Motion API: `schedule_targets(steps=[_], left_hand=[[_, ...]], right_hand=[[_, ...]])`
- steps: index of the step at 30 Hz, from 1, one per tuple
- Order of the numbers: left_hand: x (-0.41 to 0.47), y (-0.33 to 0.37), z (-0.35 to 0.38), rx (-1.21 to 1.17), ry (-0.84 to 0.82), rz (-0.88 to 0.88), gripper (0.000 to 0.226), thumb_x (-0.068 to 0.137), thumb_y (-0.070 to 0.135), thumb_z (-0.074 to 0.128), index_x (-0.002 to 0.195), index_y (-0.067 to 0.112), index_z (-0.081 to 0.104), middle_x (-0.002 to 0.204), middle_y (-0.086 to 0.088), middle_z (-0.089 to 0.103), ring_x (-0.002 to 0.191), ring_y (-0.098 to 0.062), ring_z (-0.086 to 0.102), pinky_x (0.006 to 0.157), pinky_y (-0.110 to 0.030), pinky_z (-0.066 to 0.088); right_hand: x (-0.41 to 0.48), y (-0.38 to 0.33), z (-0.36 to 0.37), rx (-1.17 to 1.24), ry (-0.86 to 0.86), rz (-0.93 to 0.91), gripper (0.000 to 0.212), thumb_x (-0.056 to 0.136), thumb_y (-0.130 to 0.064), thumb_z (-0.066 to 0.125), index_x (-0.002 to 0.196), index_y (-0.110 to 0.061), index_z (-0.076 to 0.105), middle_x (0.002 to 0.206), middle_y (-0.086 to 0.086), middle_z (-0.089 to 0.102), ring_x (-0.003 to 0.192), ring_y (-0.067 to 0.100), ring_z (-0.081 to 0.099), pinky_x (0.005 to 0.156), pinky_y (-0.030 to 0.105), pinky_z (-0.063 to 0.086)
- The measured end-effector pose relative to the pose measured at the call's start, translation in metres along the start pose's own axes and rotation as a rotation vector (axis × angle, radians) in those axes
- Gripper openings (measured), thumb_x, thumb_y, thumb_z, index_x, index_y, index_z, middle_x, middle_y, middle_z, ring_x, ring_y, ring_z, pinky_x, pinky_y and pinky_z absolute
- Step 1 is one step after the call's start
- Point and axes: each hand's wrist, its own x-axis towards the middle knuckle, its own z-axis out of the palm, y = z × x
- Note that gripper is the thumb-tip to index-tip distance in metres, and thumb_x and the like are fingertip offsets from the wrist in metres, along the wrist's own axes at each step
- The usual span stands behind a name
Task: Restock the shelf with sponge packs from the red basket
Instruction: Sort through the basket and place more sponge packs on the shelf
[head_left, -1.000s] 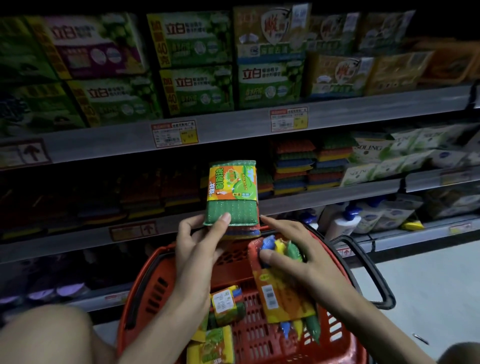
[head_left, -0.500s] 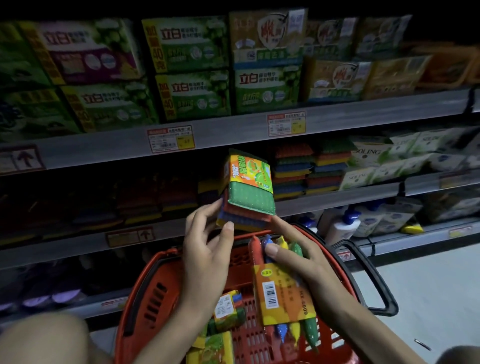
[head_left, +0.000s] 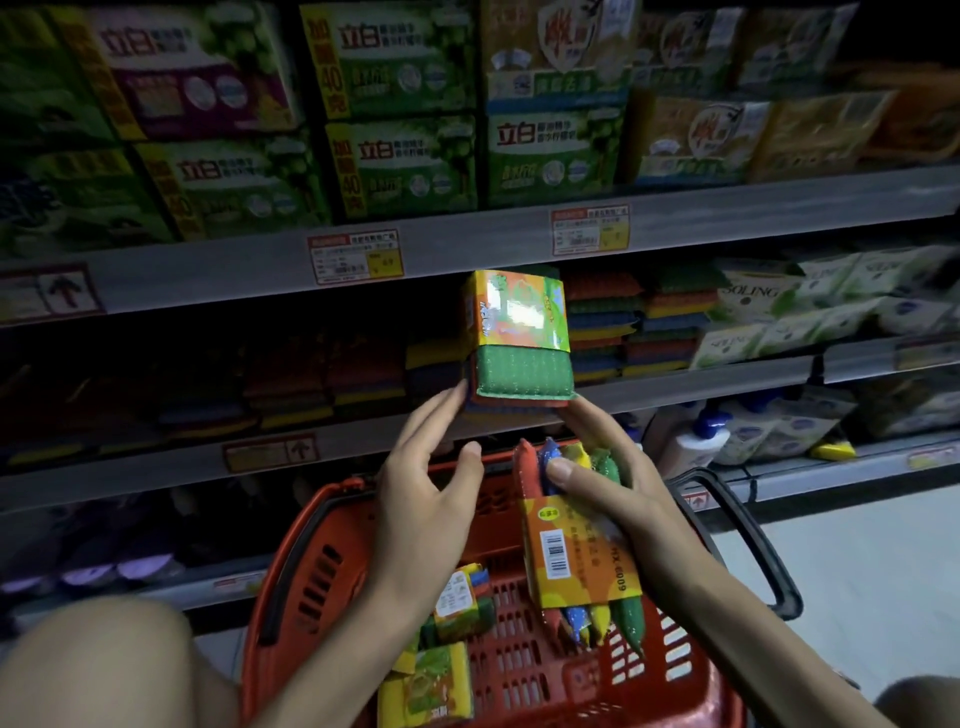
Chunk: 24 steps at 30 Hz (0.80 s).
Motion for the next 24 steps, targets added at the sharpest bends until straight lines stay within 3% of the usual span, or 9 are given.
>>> schedule_targets(steps=[4,8,13,17,21,24], left_hand=[[-0.002,0.002,0.006,-0.021,0.015,-0.065,0.052,0.102,0.012,0.060,0.145,0.040,0.053,0.146,0.028,0.052,0.137,0.008,0.045,0.114,-0.024,0.042],[-0.005,0.001,0.006,-0.028,0.029,-0.120,0.056,0.100,0.013,0.062,0.131,0.058,0.046,0.139,0.031,0.054,0.125,-0.002,0.058,0.098,-0.013,0.048],[0.004,-0.003,0.007,-0.067,0.048,-0.139,0.054,0.101,0.012,0.060,0.139,0.050,0.051,0.144,0.017,0.058,0.128,-0.010,0.059,0.106,-0.036,0.052],[0.011,0.005,0.014,-0.114,0.056,-0.141,0.058,0.101,0.005,0.058,0.122,0.058,0.052,0.137,0.019,0.062,0.120,0.005,0.061,0.098,-0.018,0.052],[0.017,0.005,0.021,-0.131,0.072,-0.139,0.055,0.100,0.002,0.057,0.125,0.051,0.054,0.138,0.018,0.061,0.122,0.003,0.060,0.101,-0.024,0.052],[0.023,0.009,0.026,-0.180,0.084,-0.152,0.053,0.100,0.002,0.056,0.119,0.052,0.056,0.134,0.016,0.063,0.114,0.008,0.063,0.098,-0.024,0.054]], right_hand=[[0.006,0.000,0.002,0.054,0.015,0.005,0.084,0.064,-0.055,0.081,0.143,-0.048,0.053,0.146,-0.027,0.053,0.140,0.003,0.048,0.118,0.050,0.039],[0.005,0.002,0.002,-0.008,0.021,-0.004,0.083,0.063,-0.059,0.078,0.142,-0.051,0.052,0.144,-0.030,0.053,0.135,-0.003,0.050,0.116,0.044,0.041],[0.008,0.003,0.006,-0.031,0.007,-0.011,0.085,0.062,-0.062,0.078,0.141,-0.058,0.049,0.144,-0.035,0.050,0.133,-0.008,0.050,0.108,0.032,0.046],[0.019,0.003,0.005,-0.017,0.021,-0.013,0.089,0.062,-0.060,0.079,0.145,-0.053,0.047,0.148,-0.031,0.049,0.133,-0.001,0.054,0.105,0.032,0.050],[0.029,0.004,0.003,0.018,0.051,-0.023,0.081,0.070,-0.047,0.082,0.145,-0.047,0.050,0.143,-0.025,0.055,0.121,-0.002,0.062,0.089,0.023,0.057],[0.035,0.006,0.003,0.019,0.058,-0.050,0.079,0.073,-0.041,0.080,0.146,-0.040,0.051,0.137,-0.018,0.062,0.121,-0.001,0.063,0.097,0.032,0.056]])
